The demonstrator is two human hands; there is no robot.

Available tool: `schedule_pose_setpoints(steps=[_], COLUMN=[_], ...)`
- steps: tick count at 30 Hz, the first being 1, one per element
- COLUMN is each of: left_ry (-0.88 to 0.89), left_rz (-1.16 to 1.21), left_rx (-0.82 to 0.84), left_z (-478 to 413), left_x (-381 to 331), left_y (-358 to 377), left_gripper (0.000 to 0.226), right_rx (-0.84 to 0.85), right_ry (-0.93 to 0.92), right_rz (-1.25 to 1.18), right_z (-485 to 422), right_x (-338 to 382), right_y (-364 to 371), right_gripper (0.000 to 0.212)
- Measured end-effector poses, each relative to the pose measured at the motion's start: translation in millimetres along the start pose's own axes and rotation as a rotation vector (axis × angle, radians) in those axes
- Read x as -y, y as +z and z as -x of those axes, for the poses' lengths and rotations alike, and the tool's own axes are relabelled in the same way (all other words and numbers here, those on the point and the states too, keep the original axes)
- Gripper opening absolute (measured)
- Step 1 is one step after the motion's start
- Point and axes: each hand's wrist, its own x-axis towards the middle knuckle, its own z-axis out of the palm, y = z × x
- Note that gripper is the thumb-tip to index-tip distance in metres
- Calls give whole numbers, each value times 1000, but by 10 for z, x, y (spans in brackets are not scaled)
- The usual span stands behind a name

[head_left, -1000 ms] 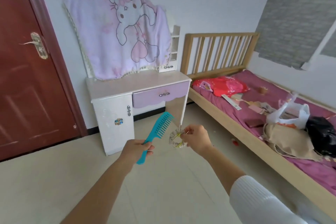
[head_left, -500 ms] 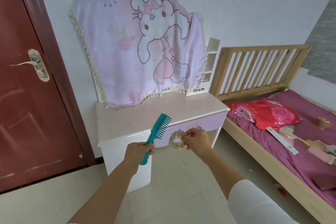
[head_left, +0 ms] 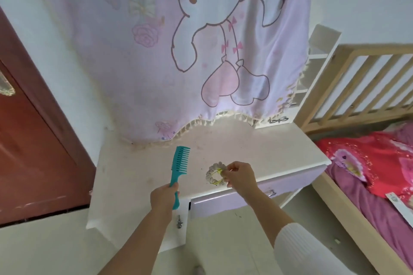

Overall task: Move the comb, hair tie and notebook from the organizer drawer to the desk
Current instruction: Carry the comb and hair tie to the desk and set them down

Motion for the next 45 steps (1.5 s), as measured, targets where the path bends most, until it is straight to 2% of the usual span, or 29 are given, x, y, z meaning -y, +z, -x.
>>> schedule_pose_setpoints(steps=[5,10,15,18,22,24,29,31,35,40,45], left_ry=[-5,-48,-80,-114,-152,-112,86,102,133,250,529], left_rz=[-59,-70,-143,-112,-98,-170,-596,-680,-756,-811,-886], left_rx=[-112,-123,-145,-152,-178,-214,-214,-191,-127,1,239], left_z=[-499,-751,-894,-918,-972,-992,-1040,-1063,-1056,-924,-661], left_x=[-53,8,55,48,20,4,-29,-48,-115,-353,-623], left_y=[457,724,839,862,804,742,621,599,540,532,733], left_gripper=[19,10,18,20,25,24,23,29,34,31,25], right_rx=[88,164,202,215,165,134,128,133,106,52,-61], right_ry=[74,185,269,296,317,325,357,363,331,228,126], right_rz=[75,112,122,181,255,258,208,195,156,139,225], right_z=[-863,-1355,-1659,-1763,-1864,-1887,-1851,-1797,-1638,-1262,-673], right_x=[-61,-222,-331,-387,-421,-411,-383,-366,-297,-104,19], right_y=[153,354,502,535,508,487,480,476,425,282,25], right_gripper=[7,10,13,3,11,8,5,15,35,33,25])
